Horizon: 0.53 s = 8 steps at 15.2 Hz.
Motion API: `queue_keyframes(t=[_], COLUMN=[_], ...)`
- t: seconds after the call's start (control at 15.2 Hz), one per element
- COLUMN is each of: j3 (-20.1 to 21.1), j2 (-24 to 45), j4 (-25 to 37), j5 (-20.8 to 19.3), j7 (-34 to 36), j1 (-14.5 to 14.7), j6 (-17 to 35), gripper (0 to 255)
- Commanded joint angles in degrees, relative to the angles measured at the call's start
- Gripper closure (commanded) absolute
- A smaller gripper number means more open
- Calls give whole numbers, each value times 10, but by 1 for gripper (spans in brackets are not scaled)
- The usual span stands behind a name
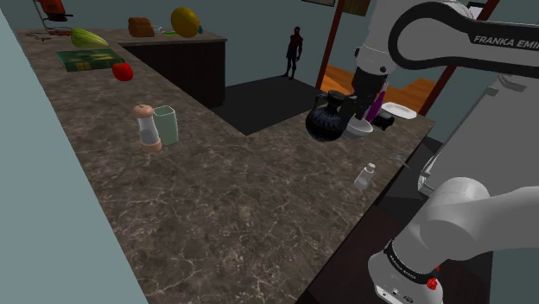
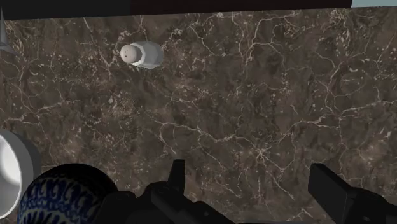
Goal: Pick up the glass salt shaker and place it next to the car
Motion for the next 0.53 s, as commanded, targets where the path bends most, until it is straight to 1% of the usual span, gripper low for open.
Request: queue_keyframes(t=[0.0, 0.46], j3=[0, -83], j2=[0, -58], j4=[0, -114], j5=[0, -41], j7=[0, -79], j1=[0, -31], j6=[0, 57], gripper=[0, 0])
